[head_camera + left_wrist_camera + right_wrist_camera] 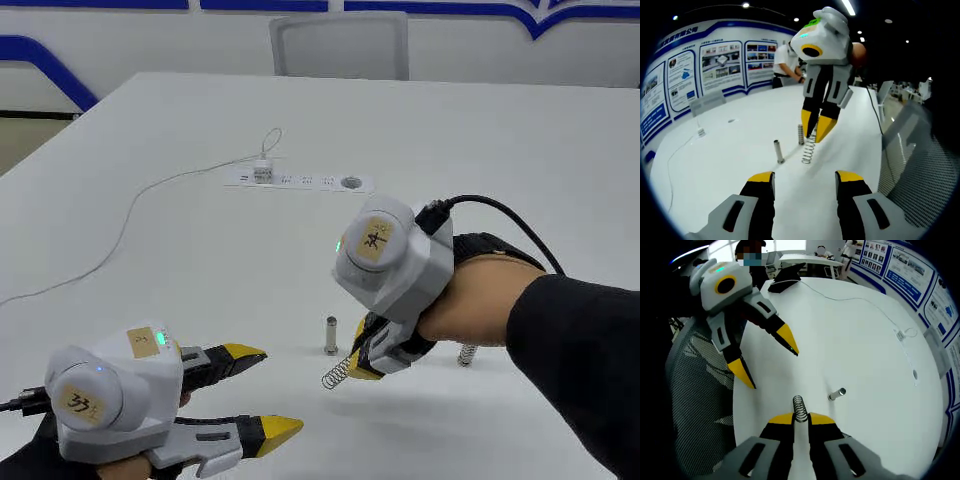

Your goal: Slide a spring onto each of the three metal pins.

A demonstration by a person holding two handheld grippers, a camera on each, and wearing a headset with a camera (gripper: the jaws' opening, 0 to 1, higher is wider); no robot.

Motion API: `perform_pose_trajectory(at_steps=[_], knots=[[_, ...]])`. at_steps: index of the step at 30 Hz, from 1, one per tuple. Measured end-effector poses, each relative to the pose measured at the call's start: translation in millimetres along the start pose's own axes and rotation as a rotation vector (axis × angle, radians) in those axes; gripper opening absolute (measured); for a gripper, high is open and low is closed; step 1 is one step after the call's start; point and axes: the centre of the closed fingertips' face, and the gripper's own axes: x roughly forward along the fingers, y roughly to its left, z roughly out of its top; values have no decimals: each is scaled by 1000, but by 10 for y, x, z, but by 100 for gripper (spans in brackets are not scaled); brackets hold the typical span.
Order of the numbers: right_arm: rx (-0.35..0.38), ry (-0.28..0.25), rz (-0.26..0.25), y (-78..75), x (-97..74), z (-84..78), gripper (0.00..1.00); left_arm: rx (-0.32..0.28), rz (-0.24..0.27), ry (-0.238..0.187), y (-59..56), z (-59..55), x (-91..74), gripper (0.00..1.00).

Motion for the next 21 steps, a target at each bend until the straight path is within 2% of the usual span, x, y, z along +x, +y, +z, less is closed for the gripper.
perform_pose_trajectory(at_steps=[11,17,21], knots=[[-44,17,19,100,-40,68,11,46,-43,13,-57,72,103,45],[-60,22,25,127,-51,97,11,77,-79,24,-129,108,206,42],[-68,26,30,152,-55,102,11,85,-88,32,-150,96,253,40]])
